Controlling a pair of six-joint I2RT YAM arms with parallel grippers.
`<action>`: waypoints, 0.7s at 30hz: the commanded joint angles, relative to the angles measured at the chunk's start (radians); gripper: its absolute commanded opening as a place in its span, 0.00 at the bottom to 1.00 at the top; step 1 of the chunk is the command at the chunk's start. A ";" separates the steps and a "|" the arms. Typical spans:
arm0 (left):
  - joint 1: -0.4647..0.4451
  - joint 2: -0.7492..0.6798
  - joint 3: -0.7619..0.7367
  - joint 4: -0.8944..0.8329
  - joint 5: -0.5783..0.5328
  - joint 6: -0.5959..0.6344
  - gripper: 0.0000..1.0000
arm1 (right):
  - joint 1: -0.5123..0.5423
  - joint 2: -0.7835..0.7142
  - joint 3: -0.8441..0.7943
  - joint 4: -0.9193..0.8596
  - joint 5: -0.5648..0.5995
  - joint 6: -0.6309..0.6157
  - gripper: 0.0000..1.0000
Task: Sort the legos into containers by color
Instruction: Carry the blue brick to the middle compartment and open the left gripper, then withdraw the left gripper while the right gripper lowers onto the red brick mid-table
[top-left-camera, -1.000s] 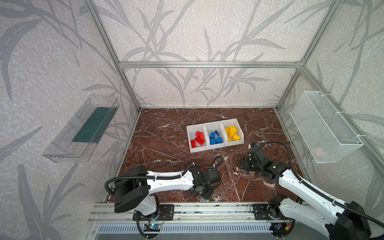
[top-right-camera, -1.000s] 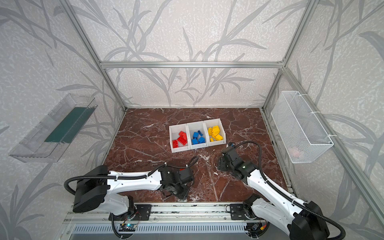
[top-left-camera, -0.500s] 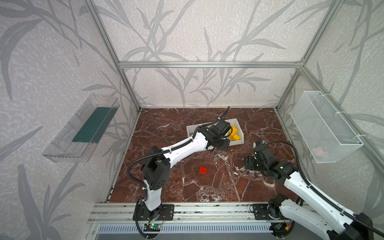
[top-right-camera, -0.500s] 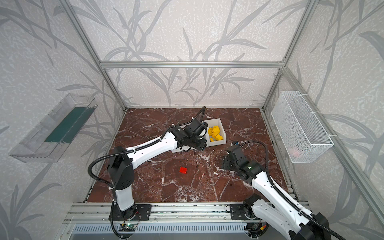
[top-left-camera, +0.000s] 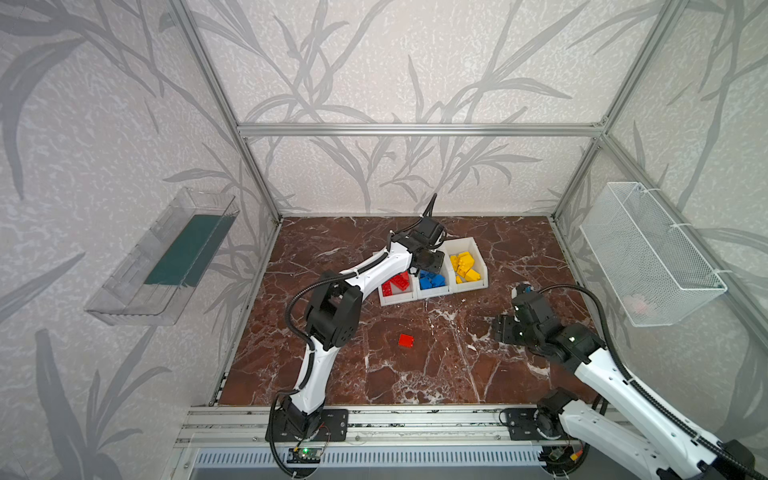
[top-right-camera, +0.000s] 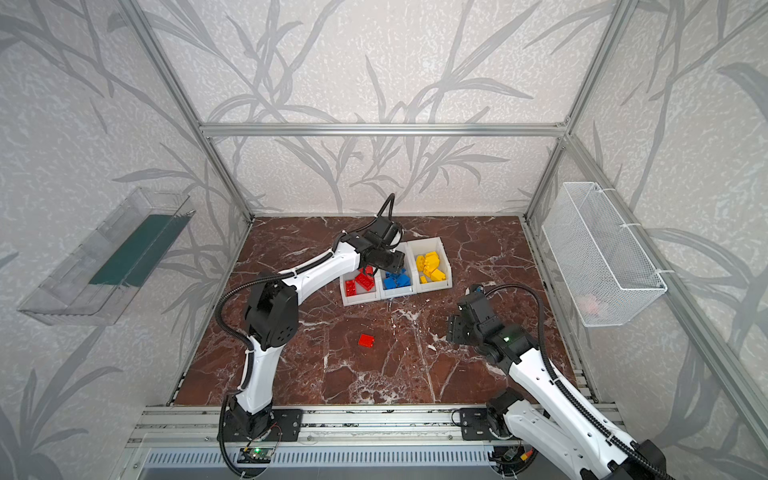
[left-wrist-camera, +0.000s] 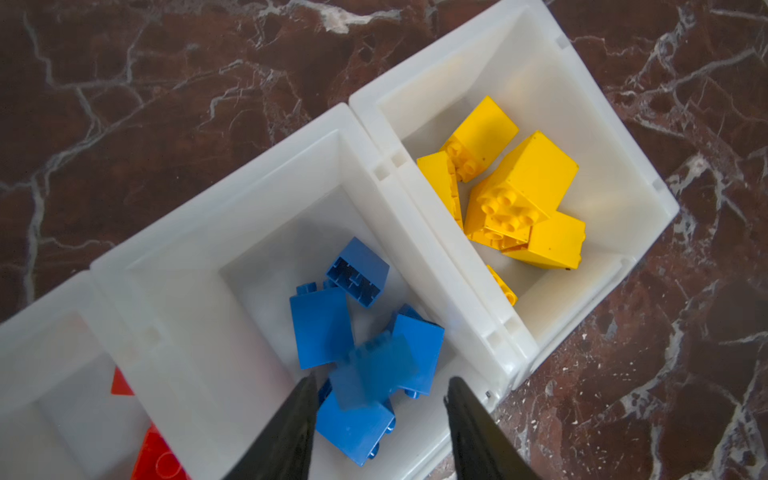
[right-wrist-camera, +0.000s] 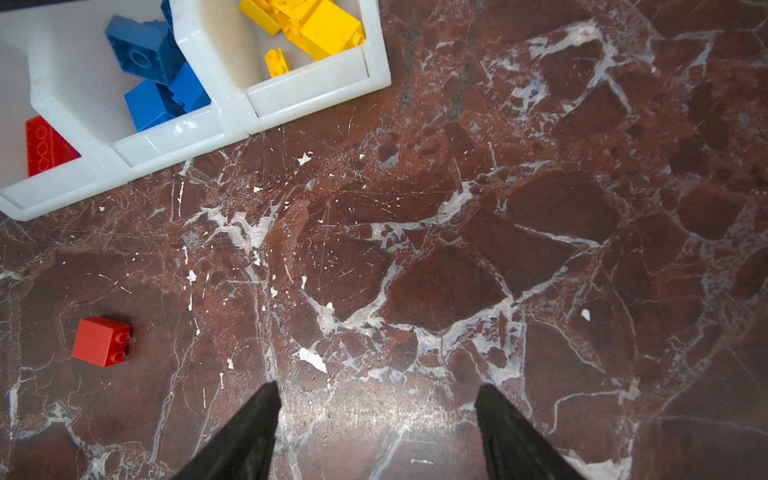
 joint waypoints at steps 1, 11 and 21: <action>0.003 -0.012 0.034 0.016 0.024 0.018 0.60 | -0.006 -0.007 0.037 -0.031 0.000 0.001 0.76; 0.030 -0.107 -0.068 0.071 0.035 -0.013 0.63 | -0.006 -0.005 0.037 -0.015 -0.035 -0.013 0.76; 0.105 -0.336 -0.335 0.180 0.041 -0.069 0.64 | 0.035 0.100 0.038 0.066 -0.152 -0.015 0.74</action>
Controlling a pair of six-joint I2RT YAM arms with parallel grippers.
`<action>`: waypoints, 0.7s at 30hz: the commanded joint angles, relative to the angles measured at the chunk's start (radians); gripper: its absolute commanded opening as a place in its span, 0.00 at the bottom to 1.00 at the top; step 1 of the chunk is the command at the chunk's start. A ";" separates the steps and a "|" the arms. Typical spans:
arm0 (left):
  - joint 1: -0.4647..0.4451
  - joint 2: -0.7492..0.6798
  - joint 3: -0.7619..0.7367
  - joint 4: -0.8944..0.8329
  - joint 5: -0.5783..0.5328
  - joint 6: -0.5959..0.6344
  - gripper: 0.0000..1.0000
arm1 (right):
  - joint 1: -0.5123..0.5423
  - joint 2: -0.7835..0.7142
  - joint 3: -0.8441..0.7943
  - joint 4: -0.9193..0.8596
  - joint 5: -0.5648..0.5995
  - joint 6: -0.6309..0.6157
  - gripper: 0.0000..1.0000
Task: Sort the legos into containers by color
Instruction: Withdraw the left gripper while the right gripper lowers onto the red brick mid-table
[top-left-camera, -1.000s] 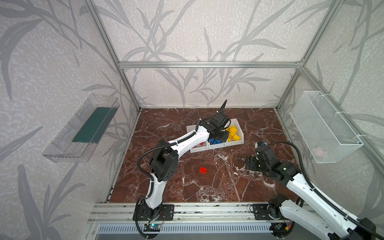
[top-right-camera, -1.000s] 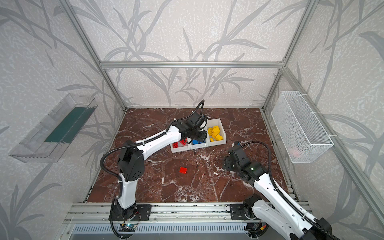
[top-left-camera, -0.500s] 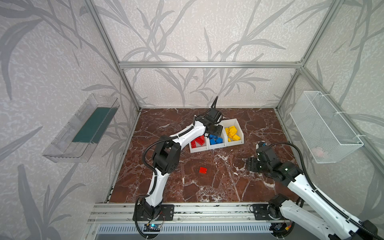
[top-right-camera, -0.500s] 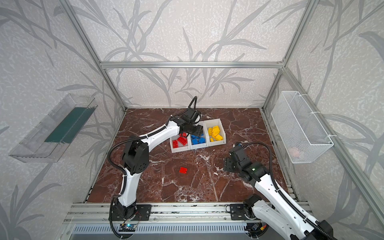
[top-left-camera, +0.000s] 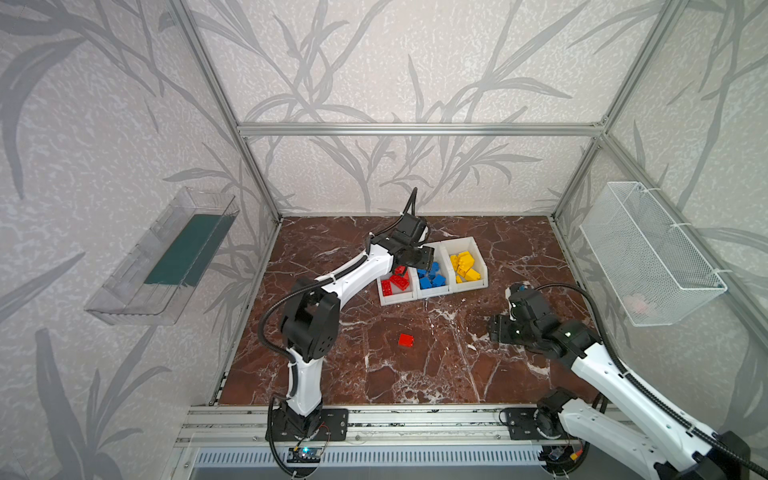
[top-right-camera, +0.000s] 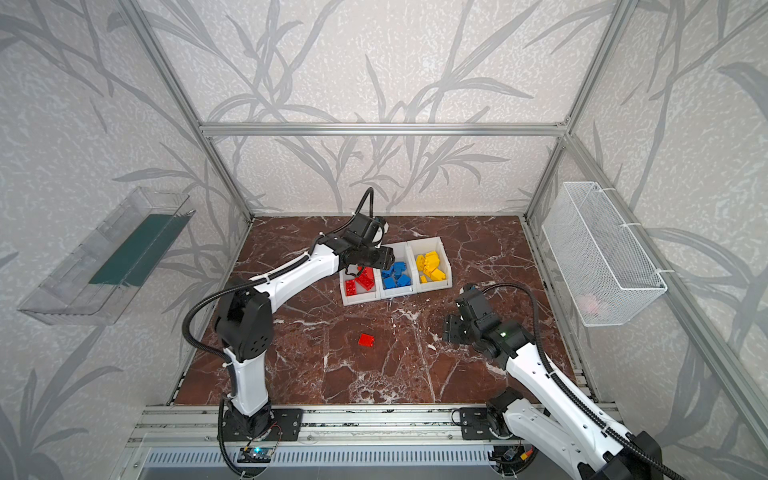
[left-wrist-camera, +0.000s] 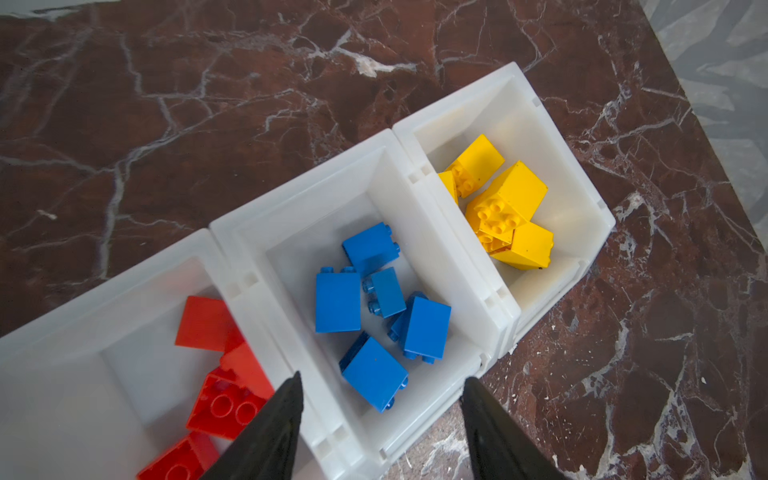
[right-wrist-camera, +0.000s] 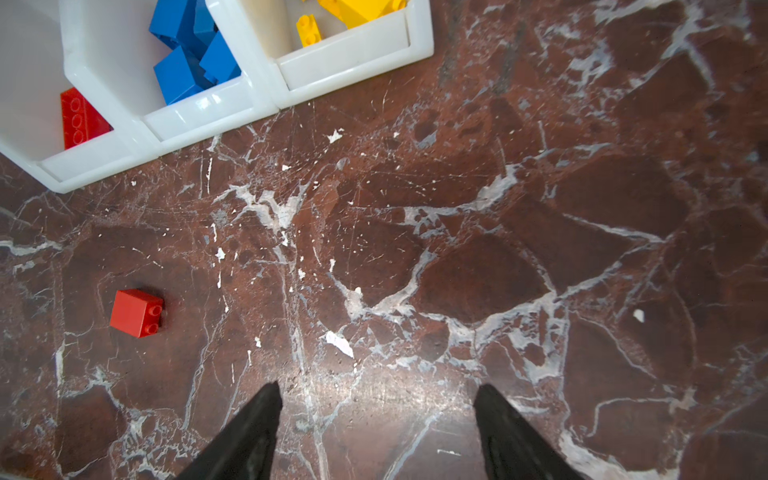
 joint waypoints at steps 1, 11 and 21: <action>0.032 -0.107 -0.097 0.060 0.005 -0.032 0.64 | 0.036 0.045 0.028 0.039 -0.037 -0.008 0.73; 0.132 -0.413 -0.436 0.140 -0.046 -0.111 0.65 | 0.265 0.338 0.147 0.087 0.075 0.179 0.73; 0.174 -0.653 -0.660 0.121 -0.125 -0.128 0.67 | 0.480 0.841 0.545 0.007 0.141 0.253 0.71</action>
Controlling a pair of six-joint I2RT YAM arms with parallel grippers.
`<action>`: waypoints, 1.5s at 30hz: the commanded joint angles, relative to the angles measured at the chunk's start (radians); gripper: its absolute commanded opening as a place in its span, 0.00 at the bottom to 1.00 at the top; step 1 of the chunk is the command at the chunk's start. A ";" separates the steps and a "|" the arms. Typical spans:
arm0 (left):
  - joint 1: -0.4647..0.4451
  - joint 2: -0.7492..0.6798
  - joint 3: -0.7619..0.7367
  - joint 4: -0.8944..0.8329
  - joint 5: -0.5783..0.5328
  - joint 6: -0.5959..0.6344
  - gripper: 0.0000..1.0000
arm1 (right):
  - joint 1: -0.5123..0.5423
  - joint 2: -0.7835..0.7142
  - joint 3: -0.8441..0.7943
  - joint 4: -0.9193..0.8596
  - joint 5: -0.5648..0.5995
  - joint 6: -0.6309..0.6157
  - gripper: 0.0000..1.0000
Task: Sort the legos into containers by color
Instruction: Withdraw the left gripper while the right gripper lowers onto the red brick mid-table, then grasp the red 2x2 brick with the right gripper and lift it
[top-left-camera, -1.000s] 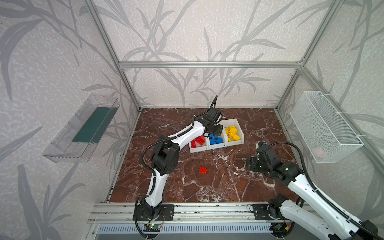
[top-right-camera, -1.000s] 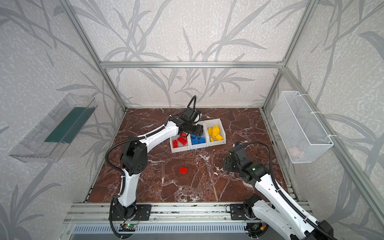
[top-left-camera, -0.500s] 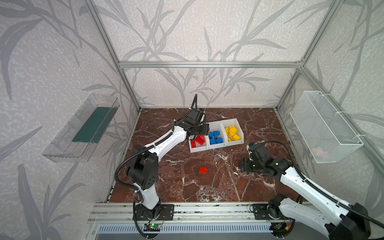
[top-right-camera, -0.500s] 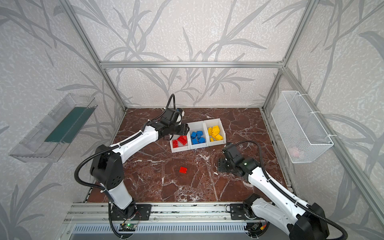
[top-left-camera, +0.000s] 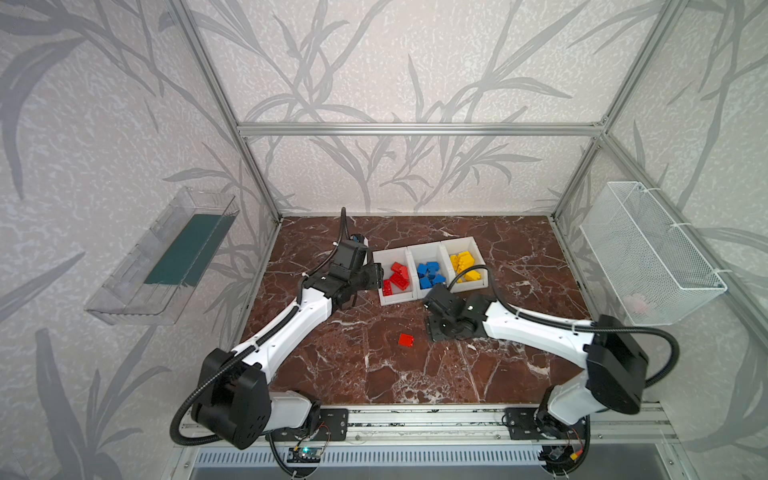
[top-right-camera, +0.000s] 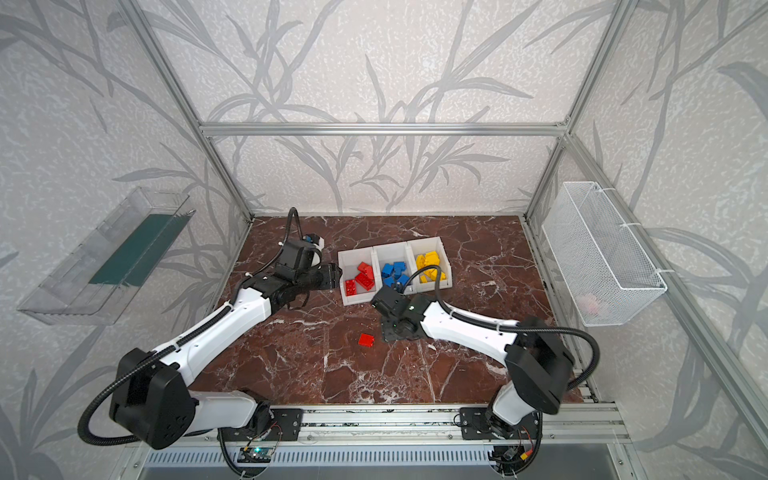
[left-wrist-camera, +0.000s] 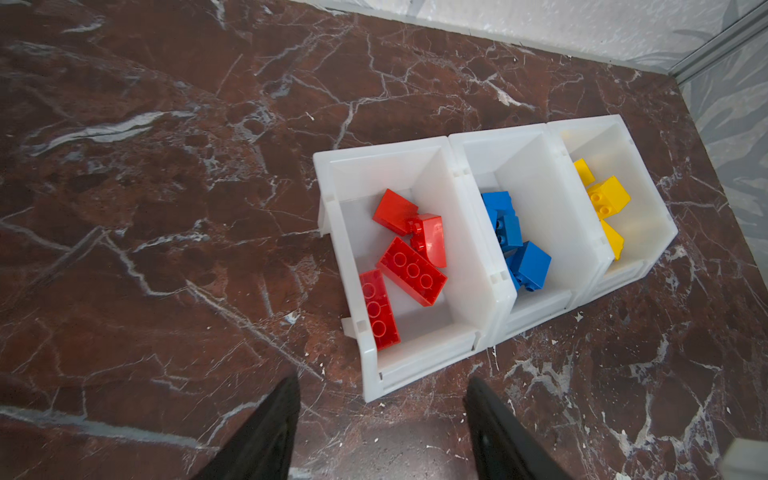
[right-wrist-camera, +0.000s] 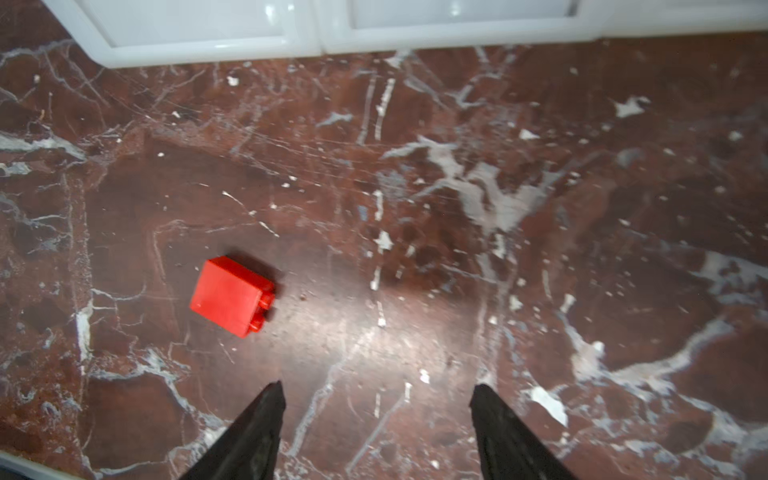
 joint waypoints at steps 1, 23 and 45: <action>0.007 -0.074 -0.065 0.011 -0.043 -0.027 0.67 | 0.040 0.126 0.107 -0.058 0.037 0.055 0.71; 0.010 -0.213 -0.228 0.020 -0.030 -0.035 0.68 | 0.127 0.404 0.356 -0.202 0.086 0.111 0.70; 0.010 -0.210 -0.226 0.013 -0.028 -0.040 0.68 | 0.101 0.430 0.311 -0.120 -0.015 0.105 0.47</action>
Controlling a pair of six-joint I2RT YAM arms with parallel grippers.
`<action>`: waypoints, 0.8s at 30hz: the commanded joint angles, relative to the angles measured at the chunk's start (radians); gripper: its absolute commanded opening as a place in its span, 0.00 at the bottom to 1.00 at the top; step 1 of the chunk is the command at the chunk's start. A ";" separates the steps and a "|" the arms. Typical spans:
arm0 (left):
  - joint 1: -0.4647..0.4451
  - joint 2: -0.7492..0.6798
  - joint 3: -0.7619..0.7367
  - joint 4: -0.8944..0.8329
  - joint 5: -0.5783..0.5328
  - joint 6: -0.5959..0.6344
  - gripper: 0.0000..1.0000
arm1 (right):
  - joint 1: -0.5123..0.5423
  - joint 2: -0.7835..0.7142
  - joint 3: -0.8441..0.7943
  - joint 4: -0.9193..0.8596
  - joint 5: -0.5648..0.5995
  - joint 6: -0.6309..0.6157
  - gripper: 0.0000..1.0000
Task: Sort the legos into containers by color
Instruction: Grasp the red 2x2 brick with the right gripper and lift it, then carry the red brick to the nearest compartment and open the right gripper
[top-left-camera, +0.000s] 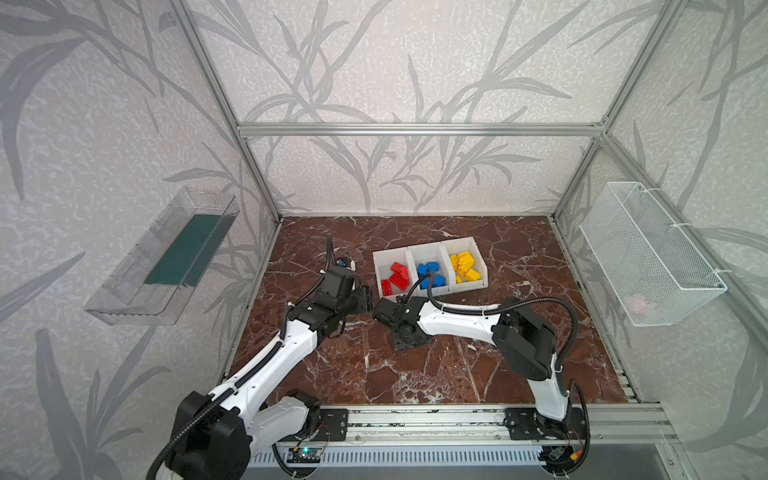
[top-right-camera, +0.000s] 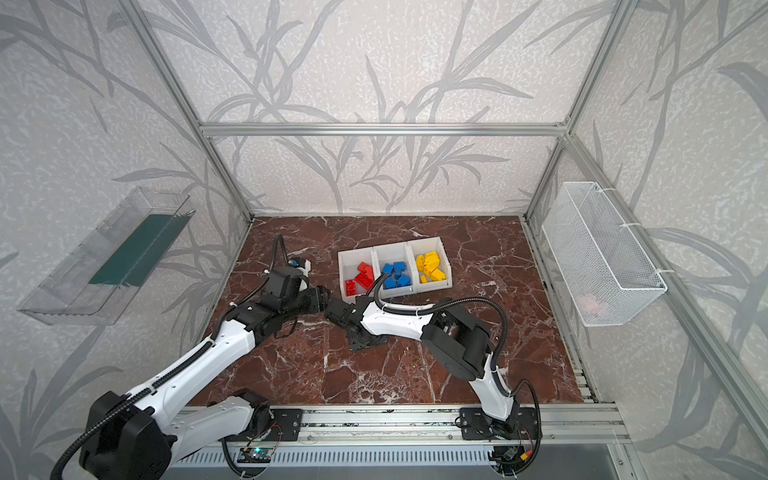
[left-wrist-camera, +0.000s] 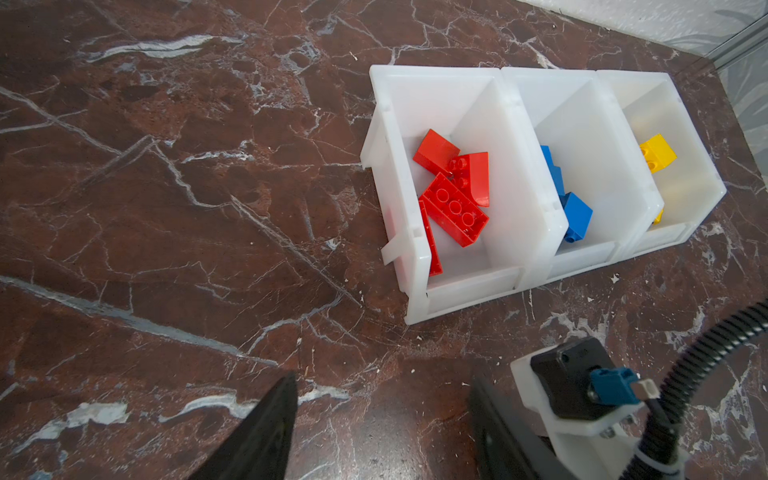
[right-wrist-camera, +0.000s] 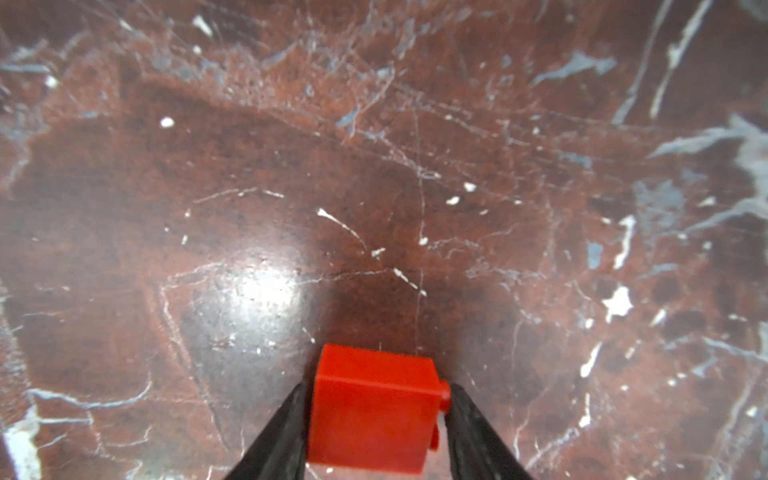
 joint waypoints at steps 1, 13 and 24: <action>0.004 -0.019 -0.006 0.002 -0.007 -0.005 0.68 | -0.006 0.020 -0.008 -0.006 -0.013 0.007 0.45; 0.007 -0.031 -0.004 -0.013 -0.017 0.001 0.68 | -0.074 -0.067 0.114 -0.082 0.044 -0.150 0.41; 0.005 -0.077 -0.020 -0.052 0.008 -0.021 0.68 | -0.228 0.089 0.503 -0.028 0.074 -0.400 0.41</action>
